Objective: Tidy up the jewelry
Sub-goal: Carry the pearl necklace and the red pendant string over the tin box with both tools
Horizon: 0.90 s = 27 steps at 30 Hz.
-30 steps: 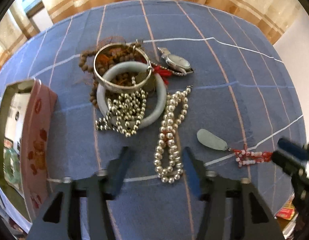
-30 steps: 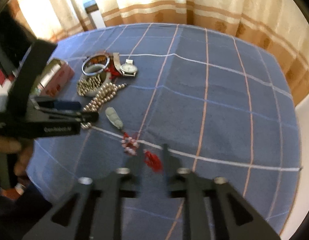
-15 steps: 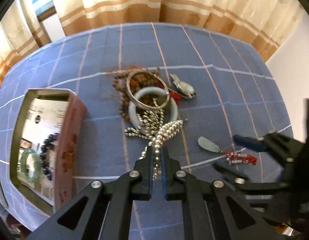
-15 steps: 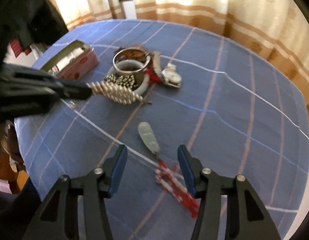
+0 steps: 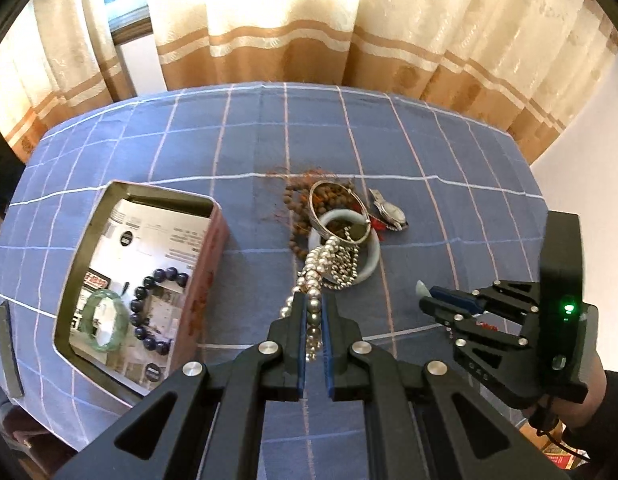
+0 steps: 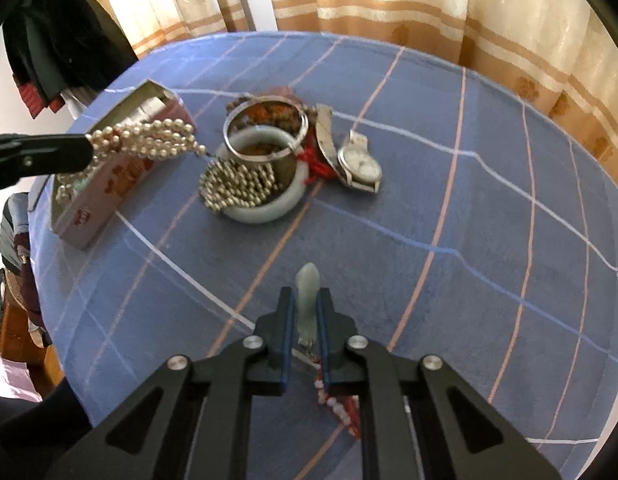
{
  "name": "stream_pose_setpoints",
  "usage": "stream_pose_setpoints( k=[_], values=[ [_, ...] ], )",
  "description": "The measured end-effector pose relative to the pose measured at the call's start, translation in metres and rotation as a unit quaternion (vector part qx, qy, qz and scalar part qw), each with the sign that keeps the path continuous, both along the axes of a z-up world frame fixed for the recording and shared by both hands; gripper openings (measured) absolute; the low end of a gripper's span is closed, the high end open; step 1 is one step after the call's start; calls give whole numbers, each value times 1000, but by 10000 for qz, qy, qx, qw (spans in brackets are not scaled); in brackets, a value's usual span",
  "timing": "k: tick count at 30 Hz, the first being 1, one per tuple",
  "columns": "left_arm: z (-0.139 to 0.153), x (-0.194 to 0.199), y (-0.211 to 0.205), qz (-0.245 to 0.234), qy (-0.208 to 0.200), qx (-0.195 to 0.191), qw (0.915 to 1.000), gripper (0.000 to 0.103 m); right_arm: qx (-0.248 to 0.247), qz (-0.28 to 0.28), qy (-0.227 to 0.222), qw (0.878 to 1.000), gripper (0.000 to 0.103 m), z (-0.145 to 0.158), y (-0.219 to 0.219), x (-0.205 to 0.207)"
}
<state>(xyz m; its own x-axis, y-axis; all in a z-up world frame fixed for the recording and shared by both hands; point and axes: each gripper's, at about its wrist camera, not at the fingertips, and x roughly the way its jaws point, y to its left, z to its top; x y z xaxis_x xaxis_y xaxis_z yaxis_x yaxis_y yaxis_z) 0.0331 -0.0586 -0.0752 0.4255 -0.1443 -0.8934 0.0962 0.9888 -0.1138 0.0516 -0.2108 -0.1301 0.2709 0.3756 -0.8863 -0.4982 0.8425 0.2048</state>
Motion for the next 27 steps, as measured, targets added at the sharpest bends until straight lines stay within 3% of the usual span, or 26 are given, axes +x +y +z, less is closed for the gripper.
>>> stream_pose_setpoints(
  k=[12, 27],
  values=[
    [33, -2, 30, 129, -297, 14, 9995, 5, 617, -158, -535, 9965, 12, 77, 9, -1],
    [72, -1, 84, 484, -669, 39, 9966, 5, 1028, 169, -988, 9896, 11, 128, 64, 11]
  ],
)
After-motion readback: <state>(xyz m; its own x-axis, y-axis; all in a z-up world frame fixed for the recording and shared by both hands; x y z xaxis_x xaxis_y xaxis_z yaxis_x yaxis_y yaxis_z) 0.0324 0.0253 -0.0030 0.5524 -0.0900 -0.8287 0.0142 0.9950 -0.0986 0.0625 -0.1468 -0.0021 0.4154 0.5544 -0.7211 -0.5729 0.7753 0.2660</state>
